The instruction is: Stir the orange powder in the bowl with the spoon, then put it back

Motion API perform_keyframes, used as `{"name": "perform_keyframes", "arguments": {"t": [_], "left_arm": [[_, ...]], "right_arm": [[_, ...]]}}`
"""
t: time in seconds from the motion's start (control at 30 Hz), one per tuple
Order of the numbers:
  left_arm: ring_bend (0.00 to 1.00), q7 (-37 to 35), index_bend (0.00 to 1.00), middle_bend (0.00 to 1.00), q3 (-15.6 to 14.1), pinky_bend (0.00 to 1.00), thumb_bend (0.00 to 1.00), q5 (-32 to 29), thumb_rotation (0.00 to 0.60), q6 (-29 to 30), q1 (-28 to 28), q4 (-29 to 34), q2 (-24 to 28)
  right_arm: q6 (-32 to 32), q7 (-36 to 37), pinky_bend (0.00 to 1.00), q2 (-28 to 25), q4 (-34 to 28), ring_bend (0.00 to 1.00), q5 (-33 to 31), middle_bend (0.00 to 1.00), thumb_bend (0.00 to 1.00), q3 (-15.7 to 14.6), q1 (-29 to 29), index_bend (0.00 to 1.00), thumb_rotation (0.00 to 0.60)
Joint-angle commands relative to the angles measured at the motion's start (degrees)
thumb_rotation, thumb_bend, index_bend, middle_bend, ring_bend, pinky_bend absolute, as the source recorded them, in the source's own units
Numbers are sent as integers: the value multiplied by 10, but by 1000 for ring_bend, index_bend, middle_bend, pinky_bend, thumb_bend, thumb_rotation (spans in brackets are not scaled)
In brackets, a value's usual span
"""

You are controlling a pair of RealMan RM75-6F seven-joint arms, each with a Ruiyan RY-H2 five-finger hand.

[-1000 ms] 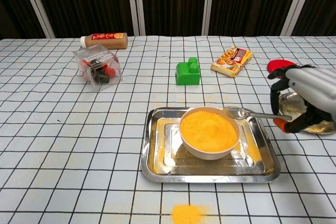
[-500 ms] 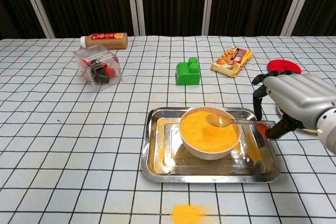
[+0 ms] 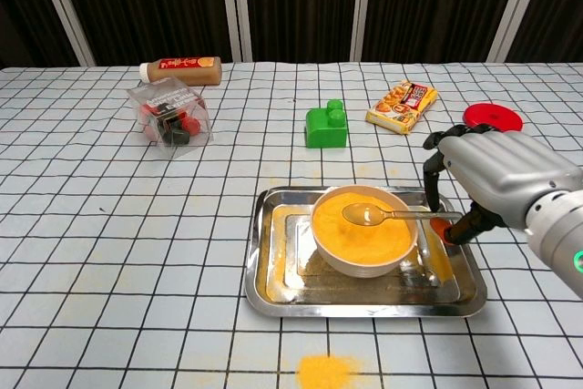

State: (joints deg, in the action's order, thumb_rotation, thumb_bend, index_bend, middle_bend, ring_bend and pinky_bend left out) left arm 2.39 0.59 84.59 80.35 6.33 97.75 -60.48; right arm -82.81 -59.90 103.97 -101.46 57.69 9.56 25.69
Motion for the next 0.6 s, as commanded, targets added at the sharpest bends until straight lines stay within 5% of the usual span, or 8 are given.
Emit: {"name": "perform_keyframes", "arguments": {"t": [0.03,0.6], "left_arm": [[0,-1,0,0,0,0,0,-1,600,0,0,0,0],[0,-3,0,0,-1,0,0,-4,600,-3,0,3,2]], "right_arm": [[-2,-1,0,1,0,0,-2,136,493,-1,1,644,600],[-12,-7,0,3,-10,0,1,136,493,-16,6,502,600]]}}
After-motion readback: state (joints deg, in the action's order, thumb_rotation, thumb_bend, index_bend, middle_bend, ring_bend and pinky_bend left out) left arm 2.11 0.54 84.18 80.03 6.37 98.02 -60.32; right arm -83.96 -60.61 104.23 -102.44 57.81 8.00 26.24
